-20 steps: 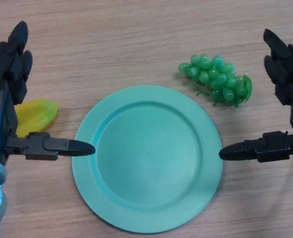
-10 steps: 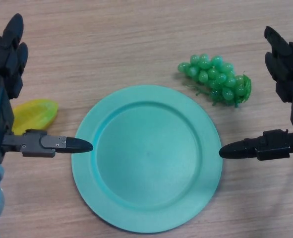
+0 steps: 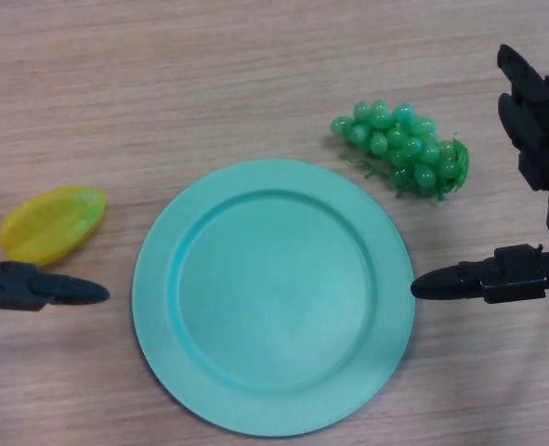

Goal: Pick up the yellow starfruit and place it on the plate

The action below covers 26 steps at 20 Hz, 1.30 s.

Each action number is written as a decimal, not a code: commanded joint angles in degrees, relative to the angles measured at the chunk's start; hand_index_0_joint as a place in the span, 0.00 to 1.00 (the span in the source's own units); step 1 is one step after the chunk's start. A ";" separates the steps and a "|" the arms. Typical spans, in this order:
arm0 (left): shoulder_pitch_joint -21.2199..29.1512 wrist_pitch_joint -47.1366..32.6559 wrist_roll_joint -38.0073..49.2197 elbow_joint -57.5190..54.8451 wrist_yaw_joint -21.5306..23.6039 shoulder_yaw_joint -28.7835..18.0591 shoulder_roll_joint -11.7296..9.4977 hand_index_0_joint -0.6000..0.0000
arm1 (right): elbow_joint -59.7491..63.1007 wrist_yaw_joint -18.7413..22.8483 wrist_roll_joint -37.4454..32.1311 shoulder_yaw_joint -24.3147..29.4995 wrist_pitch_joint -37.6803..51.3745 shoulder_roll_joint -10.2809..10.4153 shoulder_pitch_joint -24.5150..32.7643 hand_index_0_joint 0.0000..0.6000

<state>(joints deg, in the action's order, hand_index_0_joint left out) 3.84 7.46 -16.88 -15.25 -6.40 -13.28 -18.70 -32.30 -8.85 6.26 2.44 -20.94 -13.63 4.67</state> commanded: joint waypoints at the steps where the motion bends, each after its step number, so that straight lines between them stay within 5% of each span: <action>1: 3.48 -5.88 -4.96 0.72 2.28 -2.39 -4.20 1.00 | -4.71 1.55 -0.80 4.28 8.30 -1.72 0.57 0.00; 8: 10.29 -8.46 -16.43 15.62 8.76 2.15 -6.66 1.00 | -6.81 1.69 -1.46 6.80 7.54 -2.19 -0.57 0.00; 13: 9.79 -8.80 -24.54 17.34 11.40 2.99 -7.24 1.00 | -8.65 1.28 -1.58 7.78 6.08 -2.15 -1.98 0.00; 18: 8.82 -7.89 -23.78 17.41 11.41 2.82 -6.42 1.00 | -9.30 1.60 -2.08 7.72 4.78 -2.07 -1.72 0.00; 19: 8.76 -8.07 -23.36 17.46 11.61 2.76 -6.35 0.92 | -9.28 1.67 -2.11 7.69 4.75 -2.04 -1.71 0.00; 23: 7.74 -8.75 -19.00 16.02 12.71 1.06 -6.50 0.08 | -9.24 1.82 -1.59 7.22 4.64 -1.96 -1.75 0.00; 24: 7.25 -8.63 -17.46 15.38 11.90 0.50 -6.67 0.00 | -9.50 1.80 -1.43 6.94 4.29 -1.90 -1.74 0.00; 26: 7.19 -9.12 -16.79 15.48 12.08 -0.06 -6.96 0.00 | -9.85 1.83 -1.91 6.84 4.11 -1.77 -1.67 0.00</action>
<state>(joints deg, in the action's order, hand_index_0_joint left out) 9.71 2.85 -34.55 3.45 1.32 -7.51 -22.24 -38.67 -8.86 6.21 6.70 -22.45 -14.13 1.73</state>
